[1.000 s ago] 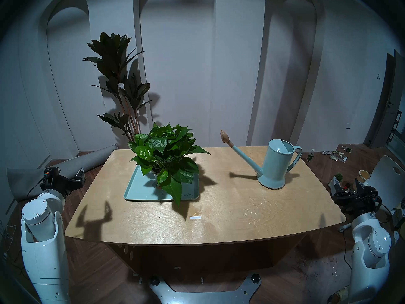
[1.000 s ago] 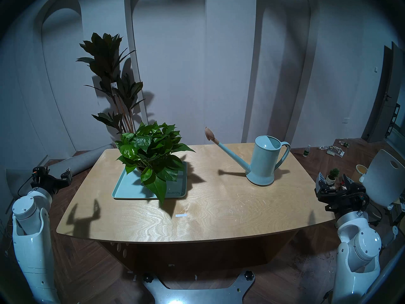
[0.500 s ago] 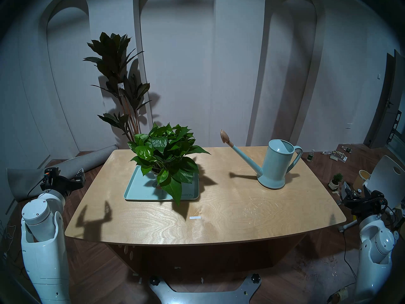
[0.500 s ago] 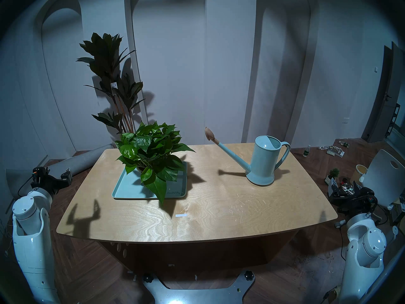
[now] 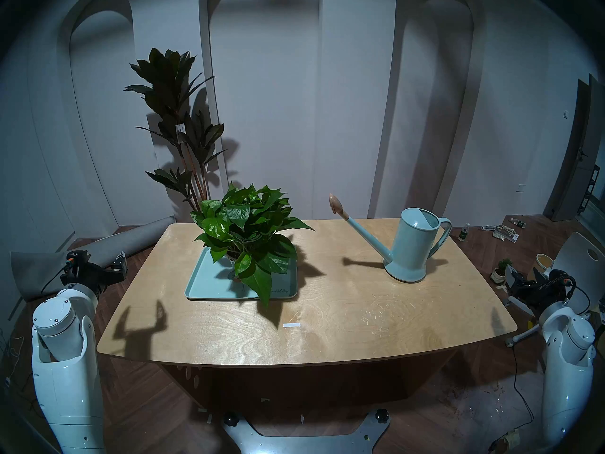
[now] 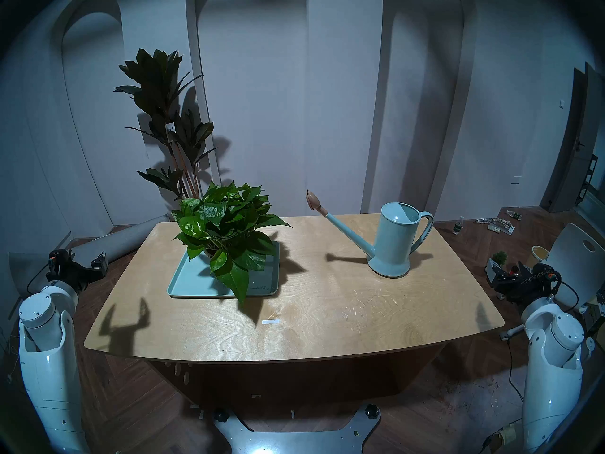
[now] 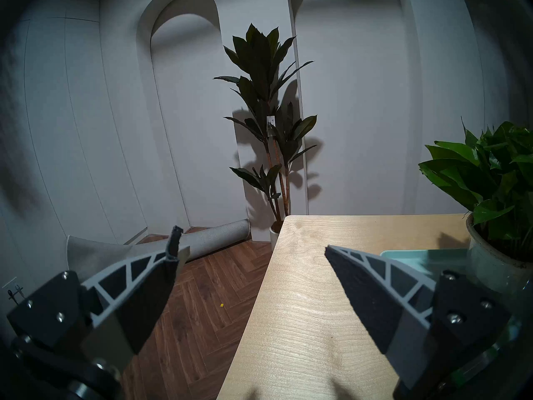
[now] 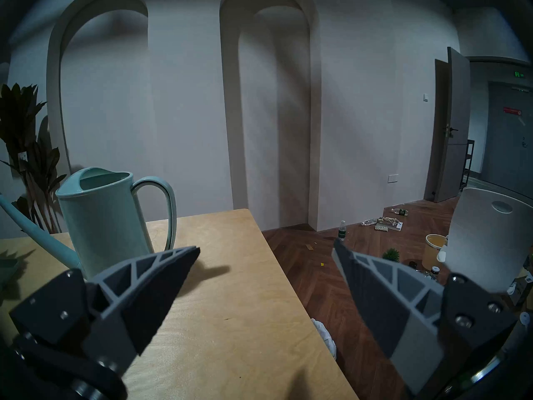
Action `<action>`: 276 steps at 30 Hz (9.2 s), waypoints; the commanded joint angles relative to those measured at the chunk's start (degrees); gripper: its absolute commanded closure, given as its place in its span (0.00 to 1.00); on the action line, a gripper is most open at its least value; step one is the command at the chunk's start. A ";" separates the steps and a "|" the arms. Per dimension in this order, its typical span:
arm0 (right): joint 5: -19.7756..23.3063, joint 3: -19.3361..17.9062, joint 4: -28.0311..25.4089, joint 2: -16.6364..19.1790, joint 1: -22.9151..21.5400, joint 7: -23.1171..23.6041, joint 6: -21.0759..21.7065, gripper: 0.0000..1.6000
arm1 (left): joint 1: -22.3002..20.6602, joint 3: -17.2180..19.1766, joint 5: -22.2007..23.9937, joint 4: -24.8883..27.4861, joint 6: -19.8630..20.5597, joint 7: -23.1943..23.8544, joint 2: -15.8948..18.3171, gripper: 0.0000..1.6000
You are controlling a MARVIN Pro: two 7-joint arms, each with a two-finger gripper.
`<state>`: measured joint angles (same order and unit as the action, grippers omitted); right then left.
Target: Pick up the watering can and pour water into the potted plant, then put the can down
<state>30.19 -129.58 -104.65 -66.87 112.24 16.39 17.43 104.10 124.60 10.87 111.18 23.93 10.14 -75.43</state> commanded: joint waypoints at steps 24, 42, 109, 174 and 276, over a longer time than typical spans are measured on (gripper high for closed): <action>-5.06 20.98 15.29 18.38 -20.24 2.71 -1.44 0.00 | -0.35 -0.03 0.02 0.76 -0.21 0.08 0.28 0.00; -4.65 31.13 23.58 18.81 -30.77 -1.33 -5.73 0.00 | -0.35 -0.03 0.02 0.80 -0.22 0.08 0.28 0.00; -9.15 46.37 55.02 8.74 -55.26 7.42 -24.64 1.00 | -0.18 0.01 0.02 1.13 -0.14 0.12 0.25 0.00; -6.84 41.73 45.77 8.72 -46.89 4.67 -22.72 0.07 | -0.20 0.02 0.00 1.12 -0.14 0.14 0.24 0.00; 8.73 28.61 43.54 -2.33 -51.38 13.82 -28.65 1.00 | -0.32 -0.01 0.00 0.89 -0.20 0.11 0.25 0.00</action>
<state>37.28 -99.43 -56.65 -70.02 65.85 29.23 -10.02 104.11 124.59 10.86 111.06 23.94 10.13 -75.49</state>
